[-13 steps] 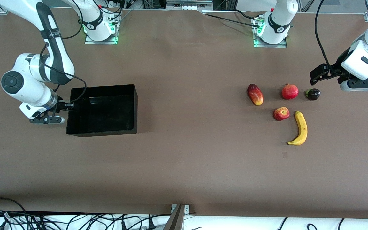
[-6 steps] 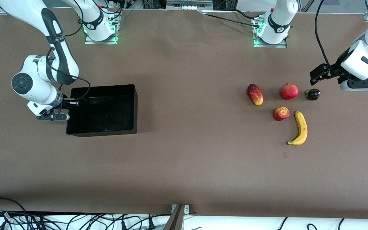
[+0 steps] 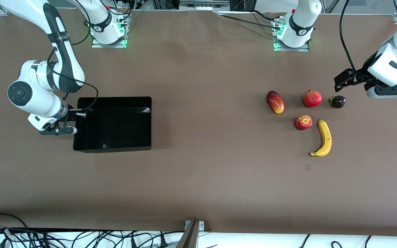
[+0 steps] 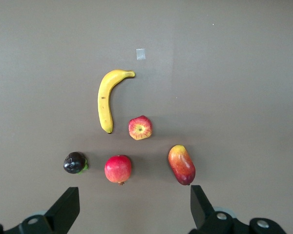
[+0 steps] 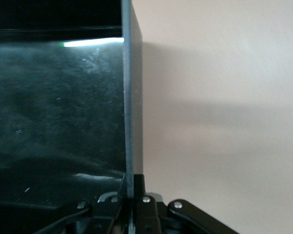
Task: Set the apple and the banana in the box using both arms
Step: 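Push the black box with the right gripper toward the fruit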
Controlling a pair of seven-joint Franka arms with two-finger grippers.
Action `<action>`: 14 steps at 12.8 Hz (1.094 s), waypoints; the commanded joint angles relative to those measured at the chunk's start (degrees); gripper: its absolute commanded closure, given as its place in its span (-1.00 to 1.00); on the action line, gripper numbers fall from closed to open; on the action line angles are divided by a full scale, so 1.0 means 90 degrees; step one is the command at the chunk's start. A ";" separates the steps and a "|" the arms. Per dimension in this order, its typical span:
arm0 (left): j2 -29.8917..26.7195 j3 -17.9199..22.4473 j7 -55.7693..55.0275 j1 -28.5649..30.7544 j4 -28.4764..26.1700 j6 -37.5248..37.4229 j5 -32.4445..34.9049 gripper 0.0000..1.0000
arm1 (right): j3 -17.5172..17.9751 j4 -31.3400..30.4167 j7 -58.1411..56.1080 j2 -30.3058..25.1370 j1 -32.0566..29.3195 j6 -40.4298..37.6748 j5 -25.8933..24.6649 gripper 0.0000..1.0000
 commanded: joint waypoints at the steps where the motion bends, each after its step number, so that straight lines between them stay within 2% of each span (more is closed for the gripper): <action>1: 0.0070 0.0002 -0.0057 -0.0028 0.0180 -0.0146 -0.0052 -1.00 | 0.0420 0.1061 0.0258 0.0039 0.0359 -0.0725 0.0221 1.00; 4: 0.0070 0.0002 -0.0057 -0.0028 0.0180 -0.0165 -0.0052 -1.00 | 0.0451 0.1686 0.1349 0.0291 0.1228 -0.0863 0.0466 1.00; 6: 0.0070 0.0002 -0.0057 -0.0019 0.0180 -0.0165 -0.0062 -1.00 | 0.0451 0.2048 0.2198 0.0643 0.1824 -0.0843 0.0953 1.00; 7: 0.0070 0.0002 -0.0057 -0.0019 0.0180 -0.0165 -0.0062 -1.00 | 0.0451 0.2166 0.2541 0.0838 0.2136 -0.0775 0.1149 1.00; 9: 0.0070 0.0002 -0.0057 -0.0019 0.0180 -0.0175 -0.0062 -1.00 | 0.0451 0.2817 0.3603 0.1529 0.2887 -0.0659 0.1414 1.00; 11: 0.0070 0.0002 -0.0057 -0.0019 0.0180 -0.0175 -0.0062 -1.00 | 0.0451 0.3522 0.4601 0.2262 0.3377 -0.0289 0.1415 1.00; 14: 0.0070 0.0002 -0.0057 -0.0019 0.0180 -0.0185 -0.0062 -1.00 | 0.0451 0.3730 0.5414 0.2947 0.3915 0.0765 0.1434 1.00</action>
